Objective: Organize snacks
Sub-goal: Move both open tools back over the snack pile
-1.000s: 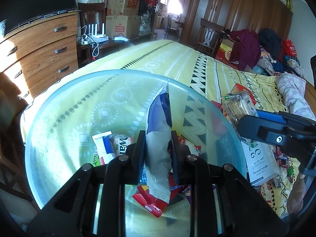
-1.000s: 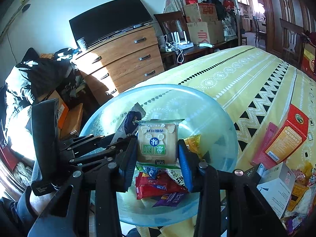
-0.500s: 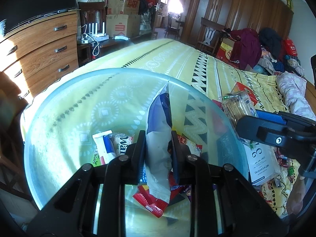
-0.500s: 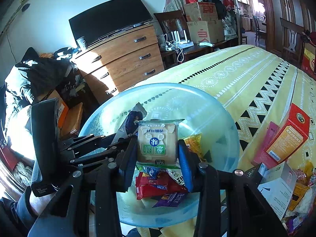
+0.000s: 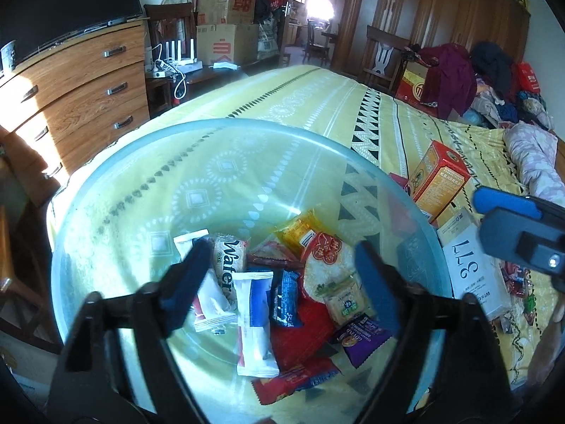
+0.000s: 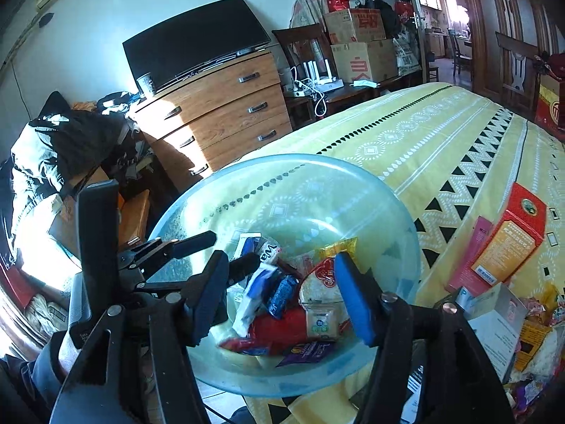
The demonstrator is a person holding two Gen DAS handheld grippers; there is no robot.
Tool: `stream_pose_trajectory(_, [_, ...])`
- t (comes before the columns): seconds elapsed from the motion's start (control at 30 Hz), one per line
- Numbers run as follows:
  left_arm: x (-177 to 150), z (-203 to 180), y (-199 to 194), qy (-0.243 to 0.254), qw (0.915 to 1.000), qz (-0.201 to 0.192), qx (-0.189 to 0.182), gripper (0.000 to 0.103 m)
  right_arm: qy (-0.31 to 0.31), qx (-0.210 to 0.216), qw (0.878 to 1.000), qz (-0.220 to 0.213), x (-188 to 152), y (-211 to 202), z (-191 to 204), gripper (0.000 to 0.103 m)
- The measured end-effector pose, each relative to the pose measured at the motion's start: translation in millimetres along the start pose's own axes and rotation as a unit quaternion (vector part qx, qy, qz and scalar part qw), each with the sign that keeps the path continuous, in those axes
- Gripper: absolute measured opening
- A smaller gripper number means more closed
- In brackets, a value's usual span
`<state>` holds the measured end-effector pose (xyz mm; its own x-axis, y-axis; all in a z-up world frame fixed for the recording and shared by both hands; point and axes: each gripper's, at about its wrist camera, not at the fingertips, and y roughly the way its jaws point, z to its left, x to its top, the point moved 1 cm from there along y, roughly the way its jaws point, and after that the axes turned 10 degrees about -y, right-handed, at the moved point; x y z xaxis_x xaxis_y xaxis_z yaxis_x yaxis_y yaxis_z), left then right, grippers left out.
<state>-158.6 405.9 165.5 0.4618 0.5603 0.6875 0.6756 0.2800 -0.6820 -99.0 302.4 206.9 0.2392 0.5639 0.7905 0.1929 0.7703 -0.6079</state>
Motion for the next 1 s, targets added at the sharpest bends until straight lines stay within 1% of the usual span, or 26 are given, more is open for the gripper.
stream_pose_trajectory(0.03, [-0.7, -2.6, -3.4, 0.002, 1.0, -0.006, 0.004, 0.093, -0.003, -0.007, 1.0, -0.005, -2.5, -7.0, -0.4, 0.07])
stream_pose_trajectory(0.07, [-0.7, -5.3, -6.3, 0.003, 0.9999, -0.009, 0.005, 0.093, -0.006, -0.016, 1.0, -0.011, -4.9, -14.2, -0.3, 0.075])
stream_pose_trajectory(0.1, [-0.5, -9.9, -9.7, 0.006, 0.9999, -0.013, 0.007, 0.093, -0.01, -0.034, 0.999, -0.021, -11.9, -28.1, -1.3, 0.084])
stream_pose_trajectory(0.13, [-1.2, -16.8, -14.4, 0.011, 0.9997, -0.019, 0.008, 0.094, -0.01, -0.044, 0.999, -0.028, -16.8, -37.7, -3.0, 0.086])
stream_pose_trajectory(0.17, [-3.6, -29.1, -21.6, 0.023, 0.9993, -0.028, 0.009, 0.094, -0.011, -0.062, 0.997, -0.042, -26.6, -54.8, -5.1, 0.088])
stream_pose_trajectory(0.23, [-11.9, -59.7, -35.1, 0.058, 0.9971, -0.05, 0.003, 0.103, -0.006, -0.095, 0.994, -0.056, -44.2, -82.0, -11.3, 0.091])
stream_pose_trajectory(0.3, [-22.3, -94.4, -46.7, 0.087, 0.9941, -0.064, -0.014, 0.103, 0.013, -0.129, 0.989, -0.067, -69.3, -112.6, -22.5, 0.092])
stream_pose_trajectory(0.33, [-30.9, -119.8, -52.9, 0.106, 0.9919, -0.063, -0.032, 0.103, 0.03, -0.146, 0.986, -0.07, -85.2, -130.0, -30.6, 0.092])
stream_pose_trajectory(0.4, [-46.2, -158.6, -57.4, 0.133, 0.9881, -0.05, -0.059, 0.103, 0.06, -0.174, 0.98, -0.073, -110.9, -158.0, -44.5, 0.092])
stream_pose_trajectory(0.47, [-66.1, -198.8, -59.0, 0.161, 0.9834, -0.039, -0.074, 0.103, 0.089, -0.199, 0.974, -0.068, -139.1, -183.2, -56.7, 0.092])
stream_pose_trajectory(0.5, [-74.0, -211.1, -59.0, 0.172, 0.9813, -0.034, -0.079, 0.103, 0.105, -0.217, 0.969, -0.061, -158.2, -198.4, -64.2, 0.092])
stream_pose_trajectory(0.57, [-93.2, -243.7, -59.6, 0.198, 0.9761, -0.024, -0.086, 0.103, 0.126, -0.239, 0.961, -0.051, -182.2, -217.4, -74.6, 0.092])
stream_pose_trajectory(0.6, [-105.0, -261.0, -60.4, 0.215, 0.9714, -0.019, -0.098, 0.103, 0.144, -0.251, 0.956, -0.043, -200.5, -230.2, -81.2, 0.092])
stream_pose_trajectory(0.63, [-116.0, -275.0, -61.1, 0.231, 0.9672, -0.015, -0.105, 0.103, 0.155, -0.258, 0.953, -0.04, -211.4, -238.3, -85.3, 0.092])
stream_pose_trajectory(0.77, [-145.6, -311.0, -63.5, 0.275, 0.9527, 0.005, -0.128, 0.103, 0.205, -0.289, 0.934, -0.033, -264.6, -277.1, -101.9, 0.092])
stream_pose_trajectory(0.87, [-162.2, -332.9, -63.9, 0.299, 0.9444, 0.017, -0.136, 0.103, 0.228, -0.302, 0.925, -0.031, -290.2, -296.0, -109.7, 0.092])
stream_pose_trajectory(1.0, [-178.4, -352.1, -61.6, 0.317, 0.9393, 0.027, -0.129, 0.103, 0.249, -0.305, 0.919, -0.03, -316.7, -309.1, -119.0, 0.092])
